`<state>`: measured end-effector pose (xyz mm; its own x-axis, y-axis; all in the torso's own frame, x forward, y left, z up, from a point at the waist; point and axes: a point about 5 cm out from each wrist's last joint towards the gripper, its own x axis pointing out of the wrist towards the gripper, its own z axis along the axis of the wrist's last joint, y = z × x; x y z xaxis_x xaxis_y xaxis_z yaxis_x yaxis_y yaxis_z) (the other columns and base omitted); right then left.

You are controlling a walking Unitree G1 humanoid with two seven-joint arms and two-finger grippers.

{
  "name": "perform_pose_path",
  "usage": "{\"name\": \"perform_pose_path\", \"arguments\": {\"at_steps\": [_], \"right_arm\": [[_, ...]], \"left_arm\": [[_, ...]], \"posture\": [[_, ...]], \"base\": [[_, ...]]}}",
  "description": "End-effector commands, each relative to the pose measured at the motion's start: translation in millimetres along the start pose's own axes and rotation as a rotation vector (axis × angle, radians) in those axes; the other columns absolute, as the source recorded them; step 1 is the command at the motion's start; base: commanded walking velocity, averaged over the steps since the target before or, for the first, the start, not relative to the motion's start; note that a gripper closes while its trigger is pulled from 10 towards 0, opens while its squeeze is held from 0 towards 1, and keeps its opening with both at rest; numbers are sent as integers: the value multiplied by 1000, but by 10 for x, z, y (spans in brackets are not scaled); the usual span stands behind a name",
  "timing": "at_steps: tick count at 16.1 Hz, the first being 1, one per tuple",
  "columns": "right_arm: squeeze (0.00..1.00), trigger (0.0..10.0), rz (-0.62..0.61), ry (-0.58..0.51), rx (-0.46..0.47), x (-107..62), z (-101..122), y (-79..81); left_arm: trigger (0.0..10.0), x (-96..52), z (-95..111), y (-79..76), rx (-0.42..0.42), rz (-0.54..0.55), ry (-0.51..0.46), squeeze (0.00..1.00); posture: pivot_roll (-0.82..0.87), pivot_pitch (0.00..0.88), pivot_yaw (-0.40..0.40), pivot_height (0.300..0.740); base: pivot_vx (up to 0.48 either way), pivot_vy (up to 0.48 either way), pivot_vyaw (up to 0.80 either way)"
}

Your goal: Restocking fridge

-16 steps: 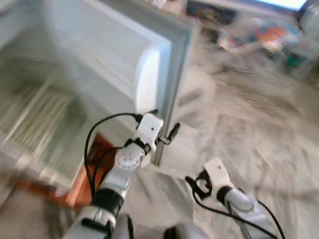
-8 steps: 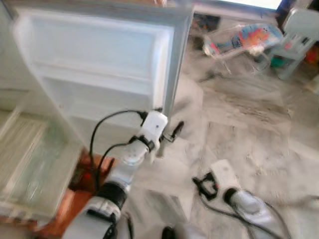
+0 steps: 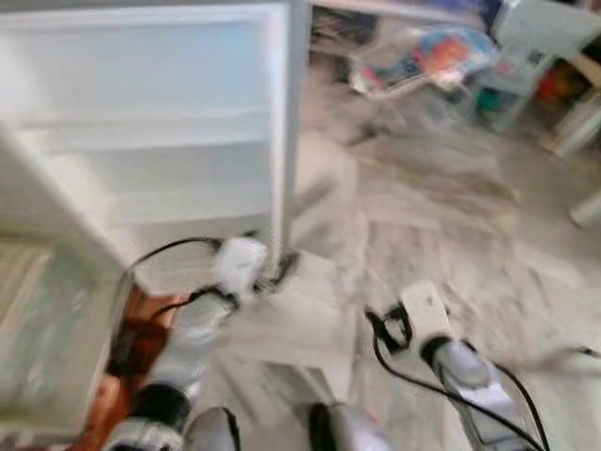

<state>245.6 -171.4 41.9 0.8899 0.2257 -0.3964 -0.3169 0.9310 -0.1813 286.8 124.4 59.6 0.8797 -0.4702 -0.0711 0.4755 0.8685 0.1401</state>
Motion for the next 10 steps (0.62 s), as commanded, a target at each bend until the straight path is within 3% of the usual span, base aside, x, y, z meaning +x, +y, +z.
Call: {"name": "perform_pose_path", "arguments": {"at_steps": [1, 2, 6, 8, 10], "right_arm": [[0, 10000, -115, -65, 16, -22, 96, -172], [0, 10000, -135, -123, 17, -1, 204, -184], [0, 10000, -160, -173, 22, 8, 295, -186], [0, 10000, -154, -207, 58, 54, 357, -101], [0, 10000, -154, -222, 62, 67, 377, -72]], "left_arm": [[10000, -56, 24, 18, 26, 10, 9, 0], [10000, -124, 74, 58, 51, 18, 7, 0], [10000, -218, 126, 117, 55, 60, -5, 0], [10000, -333, 57, 180, 23, 181, 18, 0], [10000, -403, 33, 177, 13, 214, 38, 0]], "posture": [[48, 187, -58, 740], [73, 196, -54, 740], [68, 202, -68, 740], [59, 197, -71, 740], [59, 197, -71, 740]], "base": [[0, 0, -800], [0, 0, -800], [0, 0, -800], [0, -324, 0], [0, -371, 0]]}}
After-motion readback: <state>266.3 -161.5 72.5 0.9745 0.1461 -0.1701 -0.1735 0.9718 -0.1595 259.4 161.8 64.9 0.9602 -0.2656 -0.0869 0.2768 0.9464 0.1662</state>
